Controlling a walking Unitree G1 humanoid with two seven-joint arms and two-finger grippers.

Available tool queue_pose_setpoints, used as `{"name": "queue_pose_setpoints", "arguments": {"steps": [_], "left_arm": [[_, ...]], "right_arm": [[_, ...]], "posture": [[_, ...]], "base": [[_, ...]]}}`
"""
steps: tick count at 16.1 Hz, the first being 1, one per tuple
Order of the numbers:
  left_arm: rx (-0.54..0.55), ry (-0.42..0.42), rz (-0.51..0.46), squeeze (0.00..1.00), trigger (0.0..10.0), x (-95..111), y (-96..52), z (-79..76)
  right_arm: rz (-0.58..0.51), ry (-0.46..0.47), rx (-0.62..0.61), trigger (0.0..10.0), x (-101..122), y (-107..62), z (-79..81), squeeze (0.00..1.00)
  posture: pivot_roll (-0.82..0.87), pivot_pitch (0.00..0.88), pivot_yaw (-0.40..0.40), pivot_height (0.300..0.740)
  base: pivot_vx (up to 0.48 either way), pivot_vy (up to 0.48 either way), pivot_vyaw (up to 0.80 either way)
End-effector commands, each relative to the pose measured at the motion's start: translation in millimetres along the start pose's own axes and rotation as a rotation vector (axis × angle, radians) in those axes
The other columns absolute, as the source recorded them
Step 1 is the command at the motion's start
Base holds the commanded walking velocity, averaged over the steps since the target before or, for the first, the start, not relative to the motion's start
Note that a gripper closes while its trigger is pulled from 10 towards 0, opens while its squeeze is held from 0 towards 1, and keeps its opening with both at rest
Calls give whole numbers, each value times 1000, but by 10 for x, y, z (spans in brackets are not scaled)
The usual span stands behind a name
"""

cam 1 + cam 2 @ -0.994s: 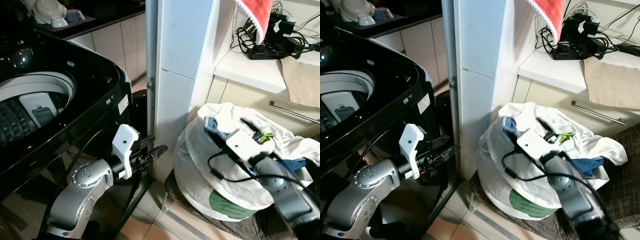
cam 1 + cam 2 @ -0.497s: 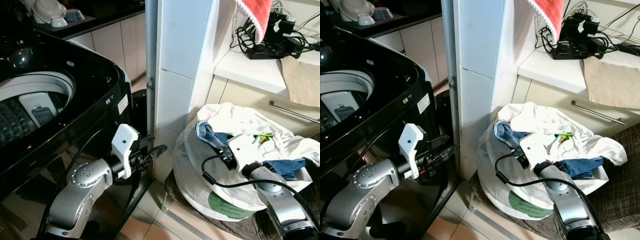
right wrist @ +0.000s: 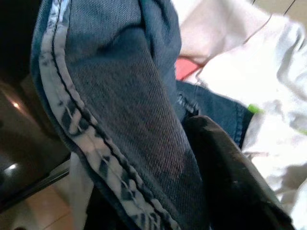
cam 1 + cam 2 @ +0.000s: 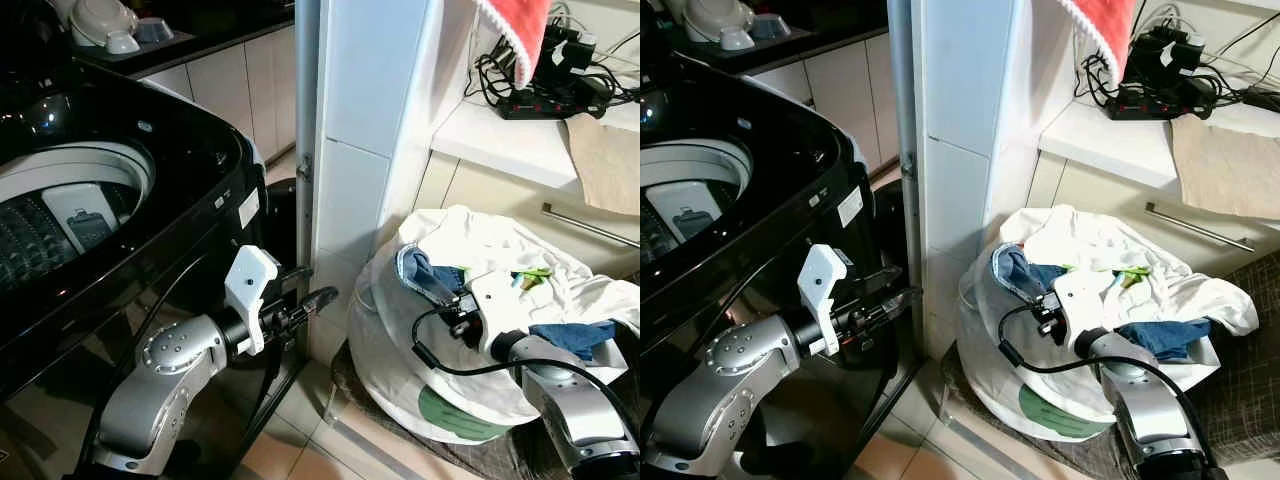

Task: Clothes washing

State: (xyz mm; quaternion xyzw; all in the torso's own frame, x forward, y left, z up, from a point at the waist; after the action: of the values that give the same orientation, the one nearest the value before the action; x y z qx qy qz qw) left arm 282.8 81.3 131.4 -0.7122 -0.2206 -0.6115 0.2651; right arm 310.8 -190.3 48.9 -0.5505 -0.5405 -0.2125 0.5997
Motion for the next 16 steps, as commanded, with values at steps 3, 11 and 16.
{"name": "queue_pose_setpoints", "arguments": {"steps": [3,11,16], "left_arm": [[-54,12,-22,0,10000,73,32,-64],[60,19,-115,0,10000,184,82,103],[80,-119,-207,0,10000,356,106,172]], "right_arm": [[10,84,-2,0,105,-40,-136,0],[-32,137,24,0,406,-172,-327,0],[-198,190,138,0,933,-392,-331,0]], "posture": [[-58,0,-2,740],[-67,0,2,740],[-72,0,1,740]], "base": [[0,0,0],[0,0,0],[0,0,0]]}}
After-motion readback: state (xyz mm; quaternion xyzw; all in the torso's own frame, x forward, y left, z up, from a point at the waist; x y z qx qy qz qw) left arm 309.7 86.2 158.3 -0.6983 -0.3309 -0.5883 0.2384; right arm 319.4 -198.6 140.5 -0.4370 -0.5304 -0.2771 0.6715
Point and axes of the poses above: a point about 5 cm out from each wrist's last joint towards the gripper, its own y axis pointing out of the wrist towards the gripper, its own x axis along the axis of the wrist's last joint, z = x × y, the point moved 5 cm from there along y, pointing out of the wrist towards the gripper, and after that the axes turned 5 degrees about -y, right-handed, at the moved point
